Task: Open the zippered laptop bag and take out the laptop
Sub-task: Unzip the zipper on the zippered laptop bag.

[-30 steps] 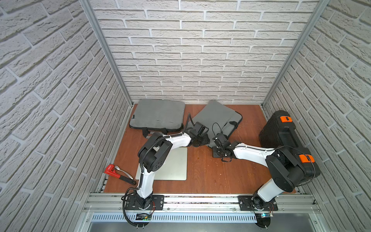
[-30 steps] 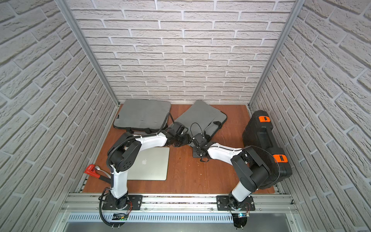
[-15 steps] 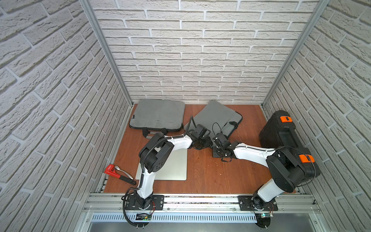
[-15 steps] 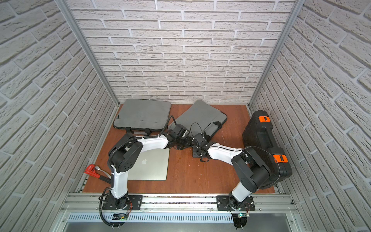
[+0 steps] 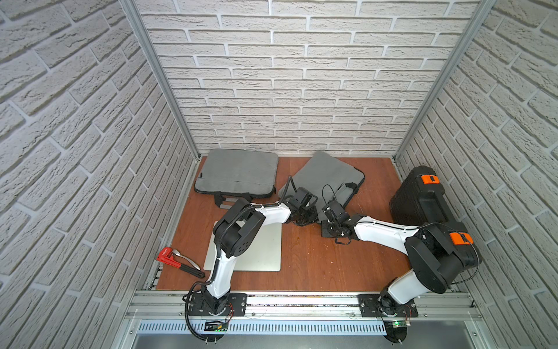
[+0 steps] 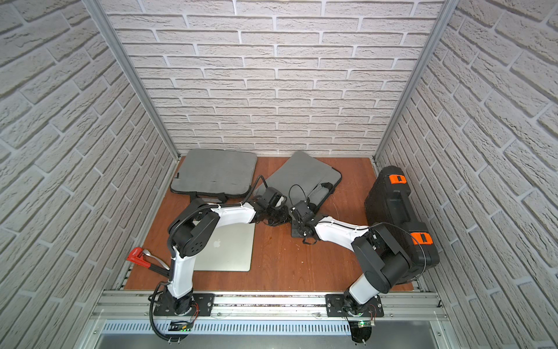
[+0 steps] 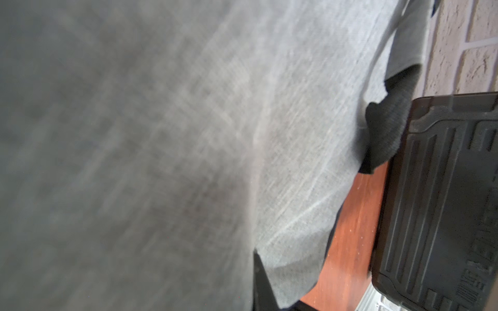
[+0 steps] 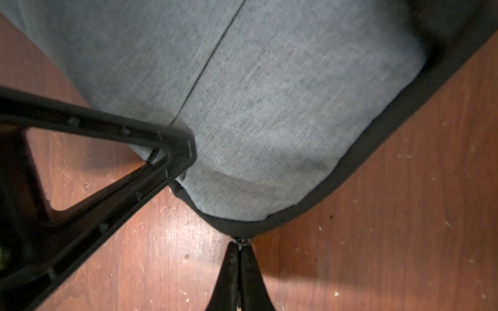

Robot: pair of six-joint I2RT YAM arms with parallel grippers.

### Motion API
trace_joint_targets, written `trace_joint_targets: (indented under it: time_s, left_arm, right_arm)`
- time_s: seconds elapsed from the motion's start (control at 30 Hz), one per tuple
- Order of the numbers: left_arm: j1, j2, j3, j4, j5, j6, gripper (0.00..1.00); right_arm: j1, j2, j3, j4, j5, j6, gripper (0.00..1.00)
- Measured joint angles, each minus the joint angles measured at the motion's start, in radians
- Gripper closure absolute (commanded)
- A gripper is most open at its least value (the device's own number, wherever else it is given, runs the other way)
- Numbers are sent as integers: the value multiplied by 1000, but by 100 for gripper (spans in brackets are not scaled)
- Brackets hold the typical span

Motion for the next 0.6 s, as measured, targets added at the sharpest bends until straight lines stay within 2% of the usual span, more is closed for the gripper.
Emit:
trace_joint_targets:
  time_s: [0.6]
  left_arm:
    - [-1,3,0,24,26,10,100]
  right_arm:
    - [-143,-45,-25,-58,-65,-107,94]
